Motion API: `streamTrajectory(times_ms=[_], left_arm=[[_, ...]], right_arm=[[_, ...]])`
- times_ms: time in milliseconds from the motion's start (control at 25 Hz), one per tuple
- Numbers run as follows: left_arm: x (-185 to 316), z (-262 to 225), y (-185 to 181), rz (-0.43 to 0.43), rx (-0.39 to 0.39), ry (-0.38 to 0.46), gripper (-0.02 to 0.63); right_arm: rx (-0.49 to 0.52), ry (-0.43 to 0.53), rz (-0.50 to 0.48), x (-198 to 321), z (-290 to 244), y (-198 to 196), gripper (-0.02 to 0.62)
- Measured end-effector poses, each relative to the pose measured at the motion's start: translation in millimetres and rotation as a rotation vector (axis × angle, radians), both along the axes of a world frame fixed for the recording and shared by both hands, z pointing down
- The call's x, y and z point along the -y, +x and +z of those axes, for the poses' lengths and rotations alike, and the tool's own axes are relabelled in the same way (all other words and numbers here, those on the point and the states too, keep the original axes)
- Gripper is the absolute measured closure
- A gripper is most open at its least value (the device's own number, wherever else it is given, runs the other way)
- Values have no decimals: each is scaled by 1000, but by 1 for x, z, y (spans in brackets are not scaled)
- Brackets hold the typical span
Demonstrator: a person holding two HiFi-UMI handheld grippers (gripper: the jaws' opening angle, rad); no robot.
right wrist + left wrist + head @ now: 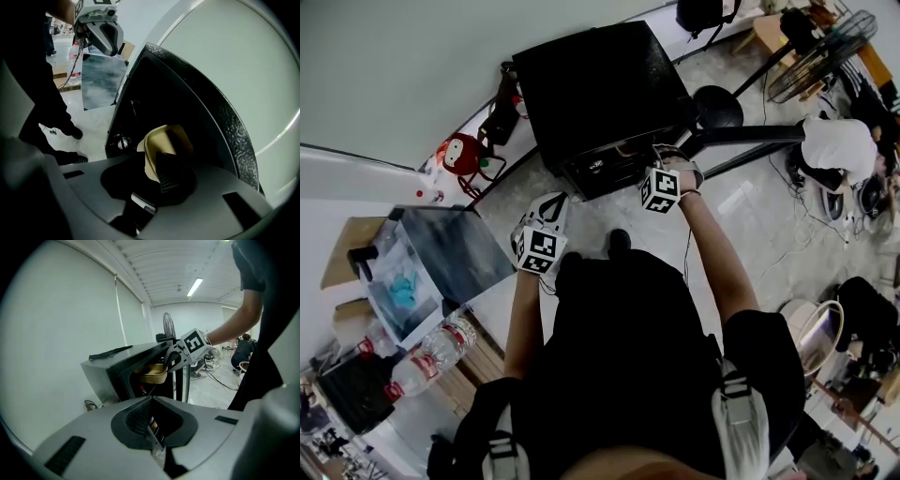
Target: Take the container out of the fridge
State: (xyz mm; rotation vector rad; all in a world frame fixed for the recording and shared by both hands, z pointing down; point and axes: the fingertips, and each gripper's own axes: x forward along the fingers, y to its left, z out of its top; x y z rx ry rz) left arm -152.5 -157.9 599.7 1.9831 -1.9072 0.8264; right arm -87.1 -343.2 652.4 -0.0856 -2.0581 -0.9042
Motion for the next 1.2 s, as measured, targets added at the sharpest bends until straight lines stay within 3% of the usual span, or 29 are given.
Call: streamTrajectory(times_ms=[440,840,1200], left_arm=[[-6,2,2,-50,-3,-9,586],[-11,3,1,-85,-2,-12,586],[-10,4,0,-89,-4,-14,586]], right_arm=[[-85,101,-88,8,11,-1,518],[-54,87,-115,7,14,-6,529],[-62,146,-175,2,9,-11,551]])
